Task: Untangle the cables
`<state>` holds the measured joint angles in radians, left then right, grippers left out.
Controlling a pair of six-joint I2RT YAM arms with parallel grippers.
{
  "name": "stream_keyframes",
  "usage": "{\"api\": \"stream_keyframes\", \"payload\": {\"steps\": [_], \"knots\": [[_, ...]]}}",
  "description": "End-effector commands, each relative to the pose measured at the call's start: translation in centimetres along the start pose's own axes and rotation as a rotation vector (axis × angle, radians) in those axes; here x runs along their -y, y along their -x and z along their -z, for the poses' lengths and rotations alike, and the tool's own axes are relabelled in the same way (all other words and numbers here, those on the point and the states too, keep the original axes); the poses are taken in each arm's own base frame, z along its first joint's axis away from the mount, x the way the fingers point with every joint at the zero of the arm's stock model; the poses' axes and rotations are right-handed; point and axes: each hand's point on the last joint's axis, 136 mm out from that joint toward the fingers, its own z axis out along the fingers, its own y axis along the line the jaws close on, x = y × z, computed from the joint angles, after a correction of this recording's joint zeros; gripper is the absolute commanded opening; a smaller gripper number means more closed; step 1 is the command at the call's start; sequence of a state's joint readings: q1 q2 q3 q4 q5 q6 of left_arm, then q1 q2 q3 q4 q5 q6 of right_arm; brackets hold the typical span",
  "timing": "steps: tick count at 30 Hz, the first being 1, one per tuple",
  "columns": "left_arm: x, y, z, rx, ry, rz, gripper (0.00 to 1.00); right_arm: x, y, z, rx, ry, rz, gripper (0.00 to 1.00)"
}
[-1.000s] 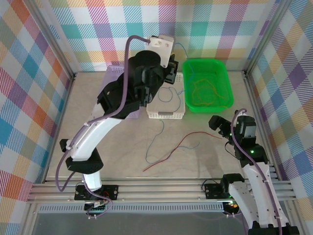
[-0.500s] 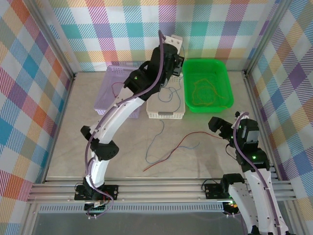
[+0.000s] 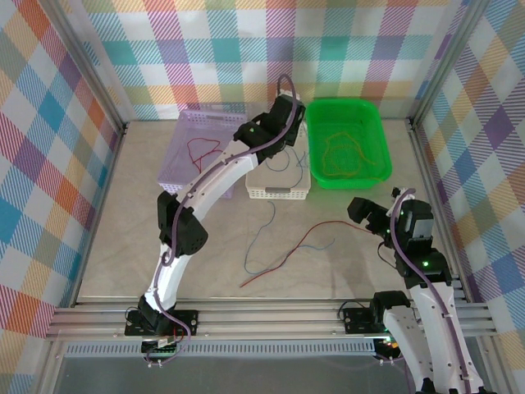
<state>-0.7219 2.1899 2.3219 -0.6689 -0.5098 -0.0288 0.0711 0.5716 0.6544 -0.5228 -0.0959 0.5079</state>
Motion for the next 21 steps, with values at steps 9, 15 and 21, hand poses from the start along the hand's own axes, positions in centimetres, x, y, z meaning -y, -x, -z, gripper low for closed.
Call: {"api": "stream_keyframes", "payload": {"steps": [9, 15, 21], "knots": [[-0.7, -7.3, -4.6, -0.111, 0.047, 0.078, 0.00, -0.1, -0.7, -0.6, -0.031, 0.023, 0.018, 1.00], [-0.6, -11.0, -6.6, -0.200, 0.064, 0.076, 0.00, -0.1, -0.9, -0.7, -0.044, 0.025, 0.018, 1.00], [-0.9, -12.8, -8.2, -0.261, 0.079, 0.072, 0.00, 0.1, -0.9, -0.8, -0.048, 0.015, 0.019, 1.00]]}}
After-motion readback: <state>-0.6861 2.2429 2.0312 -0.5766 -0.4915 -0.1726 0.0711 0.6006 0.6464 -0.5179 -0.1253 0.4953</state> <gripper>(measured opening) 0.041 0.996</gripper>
